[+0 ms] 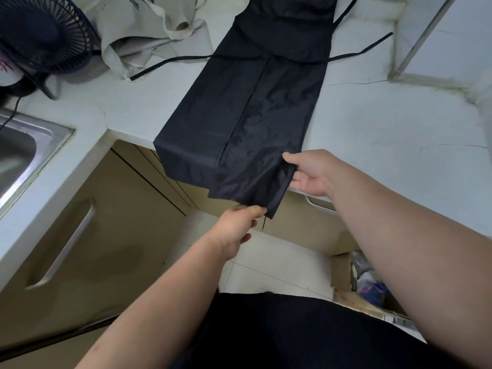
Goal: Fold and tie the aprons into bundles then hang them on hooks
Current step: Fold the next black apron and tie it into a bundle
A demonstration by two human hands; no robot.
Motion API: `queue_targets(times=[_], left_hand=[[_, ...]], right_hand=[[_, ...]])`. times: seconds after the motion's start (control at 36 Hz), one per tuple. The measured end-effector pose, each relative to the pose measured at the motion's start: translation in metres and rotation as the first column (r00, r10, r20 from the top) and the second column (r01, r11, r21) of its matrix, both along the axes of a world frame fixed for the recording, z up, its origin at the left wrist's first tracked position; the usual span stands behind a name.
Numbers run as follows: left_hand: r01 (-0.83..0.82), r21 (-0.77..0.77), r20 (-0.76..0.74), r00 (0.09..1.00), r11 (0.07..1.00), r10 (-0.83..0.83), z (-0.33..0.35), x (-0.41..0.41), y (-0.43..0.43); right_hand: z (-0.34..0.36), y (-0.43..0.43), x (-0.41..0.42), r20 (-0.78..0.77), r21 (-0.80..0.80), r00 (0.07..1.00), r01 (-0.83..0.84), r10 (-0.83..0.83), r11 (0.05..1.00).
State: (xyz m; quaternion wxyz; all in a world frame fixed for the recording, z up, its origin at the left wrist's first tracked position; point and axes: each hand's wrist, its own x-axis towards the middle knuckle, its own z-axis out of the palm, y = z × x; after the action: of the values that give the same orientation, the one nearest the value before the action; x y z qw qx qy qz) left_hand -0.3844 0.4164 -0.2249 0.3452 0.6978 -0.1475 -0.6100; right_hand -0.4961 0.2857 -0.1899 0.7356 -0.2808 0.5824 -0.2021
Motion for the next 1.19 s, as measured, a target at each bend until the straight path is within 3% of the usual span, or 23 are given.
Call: queue_targets(times=[0.14,0.22,0.33,0.42,0.5,0.56,0.61,0.67,0.75,0.81,0.86,0.94,1.06,1.14,1.19], left_hand=[[-0.127,-0.01,-0.092,0.988,0.992,0.125,-0.002,0.0,-0.006],[-0.135,0.091,-0.072,0.987,0.987,0.141,-0.005,0.004,-0.007],[-0.119,0.236,-0.063,0.988,0.964,0.138,-0.002,0.009,-0.008],[-0.282,0.289,0.111,0.959,0.915,0.261,0.001,0.015,-0.013],[-0.449,0.182,0.485,0.815,0.875,0.317,0.003,0.028,-0.017],[-0.295,-0.004,0.675,0.704,0.955,0.221,0.006,0.039,-0.019],[0.04,-0.092,0.828,0.558,0.995,0.054,0.009,0.05,-0.023],[0.332,-0.012,0.909,0.397,0.943,-0.128,0.012,0.063,-0.031],[0.549,0.226,0.898,0.202,0.805,-0.39,0.012,0.083,-0.046],[0.618,0.318,0.875,0.1,0.719,-0.474,0.012,0.096,-0.053],[0.643,0.309,0.901,0.039,0.701,-0.433,0.015,0.108,-0.058],[0.653,0.199,0.943,0.076,0.731,-0.325,0.021,0.126,-0.066],[0.715,0.099,0.966,0.099,0.692,-0.24,0.024,0.15,-0.086],[0.753,0.271,0.919,-0.018,0.599,-0.393,0.025,0.169,-0.108],[0.743,0.433,0.838,-0.124,0.51,-0.532,0.021,0.181,-0.119]], right_hand=[[-0.008,-0.001,0.004,-0.133,-0.098,0.991,-0.01,-0.003,0.995],[-0.013,-0.001,0.007,-0.19,-0.147,0.98,0.024,-0.052,0.989],[-0.014,-0.002,0.011,-0.487,-0.305,0.873,-0.154,-0.015,0.94],[-0.007,0.002,0.011,-0.691,-0.386,0.722,-0.382,0.011,0.84],[0.001,0.009,0.015,-0.818,-0.431,0.575,-0.599,-0.013,0.675],[0.002,0.014,0.021,-0.886,-0.382,0.463,-0.755,0.02,0.533],[-0.002,0.017,0.029,-0.929,-0.264,0.347,-0.867,0.13,0.423],[-0.006,0.02,0.035,-0.938,-0.142,0.249,-0.912,0.243,0.385],[-0.015,0.02,0.041,-0.942,0.008,0.124,-0.92,0.311,0.392],[-0.017,0.019,0.047,-0.945,0.094,0.054,-0.899,0.321,0.428],[-0.017,0.016,0.055,-0.941,0.14,0.039,-0.86,0.336,0.491],[-0.015,0.01,0.067,-0.934,0.176,0.038,-0.817,0.356,0.549],[-0.007,-0.002,0.079,-0.95,0.157,0.036,-0.805,0.312,0.573],[-0.001,-0.016,0.09,-0.979,0.033,0.1,-0.777,0.175,0.629],[-0.004,-0.02,0.093,-0.972,0.068,0.091,-0.771,0.216,0.633]])
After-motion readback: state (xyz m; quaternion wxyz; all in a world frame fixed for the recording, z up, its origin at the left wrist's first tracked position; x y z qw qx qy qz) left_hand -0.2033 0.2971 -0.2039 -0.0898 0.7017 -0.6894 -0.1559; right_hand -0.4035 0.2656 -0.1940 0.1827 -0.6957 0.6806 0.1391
